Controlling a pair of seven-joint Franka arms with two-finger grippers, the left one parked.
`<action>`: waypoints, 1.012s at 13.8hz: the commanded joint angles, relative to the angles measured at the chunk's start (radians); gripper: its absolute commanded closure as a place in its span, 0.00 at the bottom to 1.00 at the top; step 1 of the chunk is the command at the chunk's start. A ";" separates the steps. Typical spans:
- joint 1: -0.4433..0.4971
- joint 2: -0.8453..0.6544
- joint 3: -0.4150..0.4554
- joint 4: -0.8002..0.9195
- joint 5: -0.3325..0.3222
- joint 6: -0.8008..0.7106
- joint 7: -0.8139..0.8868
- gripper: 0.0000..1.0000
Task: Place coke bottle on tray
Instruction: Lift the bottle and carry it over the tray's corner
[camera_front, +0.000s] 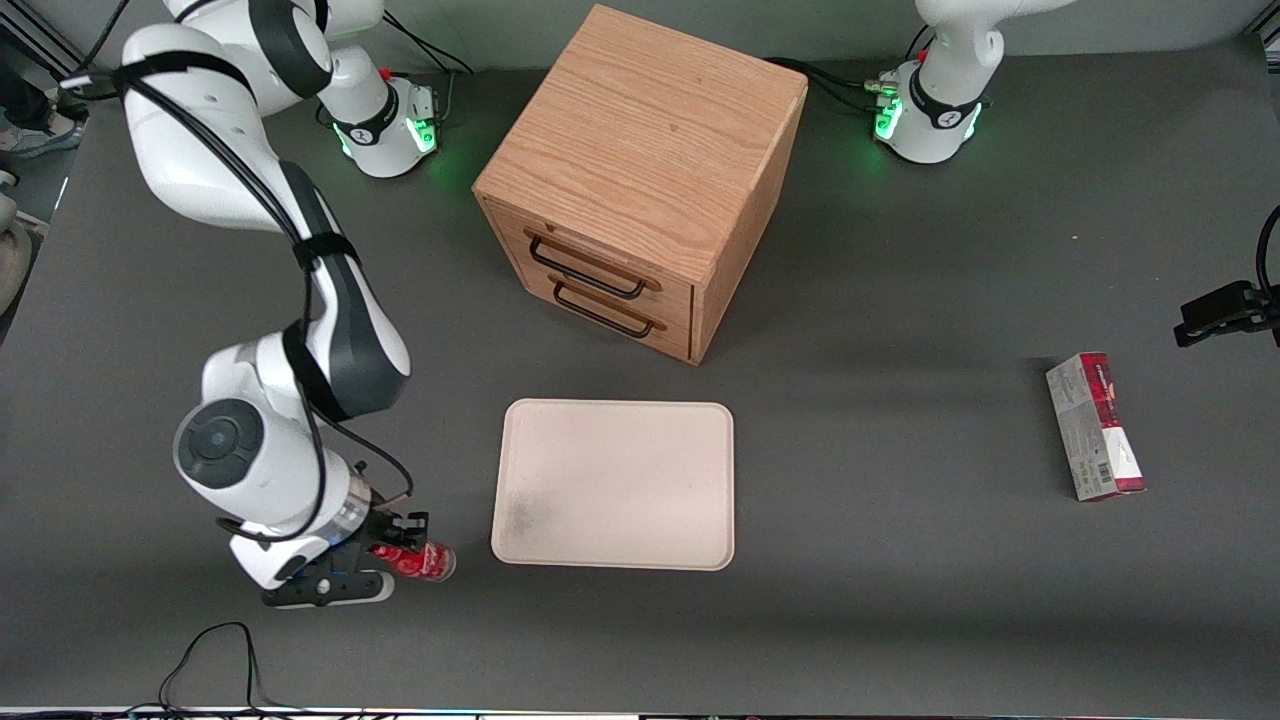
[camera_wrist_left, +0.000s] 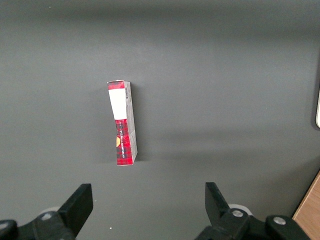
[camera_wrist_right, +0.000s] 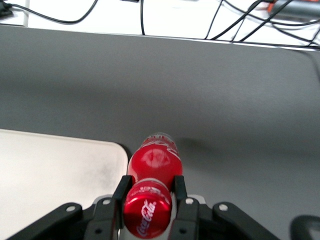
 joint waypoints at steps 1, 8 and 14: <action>0.006 -0.103 0.007 -0.004 0.015 -0.110 0.027 1.00; 0.076 -0.158 0.078 -0.016 0.006 -0.145 0.226 1.00; 0.110 -0.020 0.076 -0.128 -0.037 0.090 0.257 1.00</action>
